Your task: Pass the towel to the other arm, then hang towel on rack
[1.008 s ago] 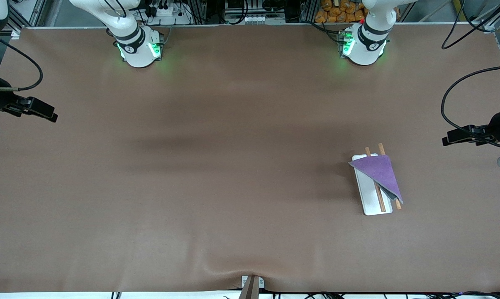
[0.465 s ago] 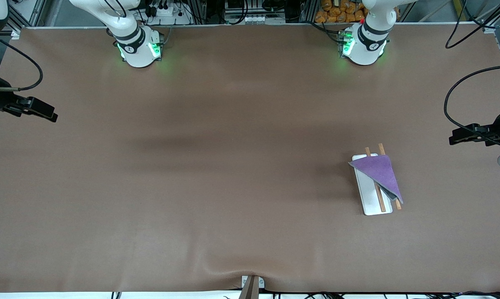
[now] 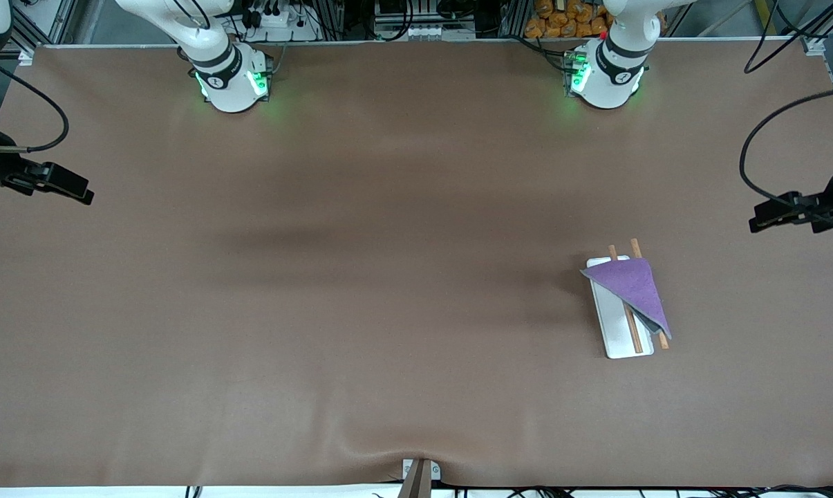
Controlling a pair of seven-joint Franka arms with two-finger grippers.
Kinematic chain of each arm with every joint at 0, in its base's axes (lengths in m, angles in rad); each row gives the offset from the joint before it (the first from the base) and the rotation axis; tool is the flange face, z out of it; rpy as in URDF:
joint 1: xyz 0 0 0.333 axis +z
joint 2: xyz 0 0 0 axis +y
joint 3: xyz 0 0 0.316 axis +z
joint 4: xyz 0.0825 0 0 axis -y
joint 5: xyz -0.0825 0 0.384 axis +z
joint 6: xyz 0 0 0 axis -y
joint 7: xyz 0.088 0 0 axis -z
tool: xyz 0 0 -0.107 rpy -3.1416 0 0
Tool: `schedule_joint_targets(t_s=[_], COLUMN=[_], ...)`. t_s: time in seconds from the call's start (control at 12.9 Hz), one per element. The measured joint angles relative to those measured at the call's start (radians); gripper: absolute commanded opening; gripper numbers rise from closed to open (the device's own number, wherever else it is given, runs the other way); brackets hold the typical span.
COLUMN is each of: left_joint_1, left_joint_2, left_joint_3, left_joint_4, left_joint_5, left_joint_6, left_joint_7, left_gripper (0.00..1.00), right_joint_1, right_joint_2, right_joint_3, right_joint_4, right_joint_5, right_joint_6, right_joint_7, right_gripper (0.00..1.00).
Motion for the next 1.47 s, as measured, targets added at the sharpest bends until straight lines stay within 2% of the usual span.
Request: schedule_joint_targets(t_s=[0.31,0.62,0.93,1.09,1.47], left_joint_1=[-0.042,-0.197,-0.216,-0.237,-0.268], left_joint_2=[-0.091,-0.131,-0.196,-0.223,-0.235], left_joint_3=[0.001,0.126,0.14,0.177,0.233], left_joint_4=[-0.077,-0.134,-0.204,-0.235,-0.252], left_joint_5=[-0.007,-0.007,-0.008,-0.013,-0.022], left_joint_6=[0.0,0.002,0.009,0.019,0.02], left_joint_7=[-0.081,-0.137,-0.137,-0.137,-0.137], left_gripper=[1.0,1.0,1.0,1.0,1.0], right_joint_1=[0.0,0.0,0.0,0.0,0.0], right_joint_2=[-0.001,-0.007,-0.024,-0.033,-0.056], right_joint_3=[0.005,0.005,0.005,0.004,0.004], right_joint_4=[-0.004,-0.036,-0.077,-0.091,-0.12], right_joint_5=[0.0,0.0,0.0,0.0,0.0], right_joint_6=[0.002,0.024,0.054,0.059,0.074], right_joint_7=[0.0,0.0,0.0,0.0,0.0], right_gripper=[1.0,1.0,1.0,1.0,1.0])
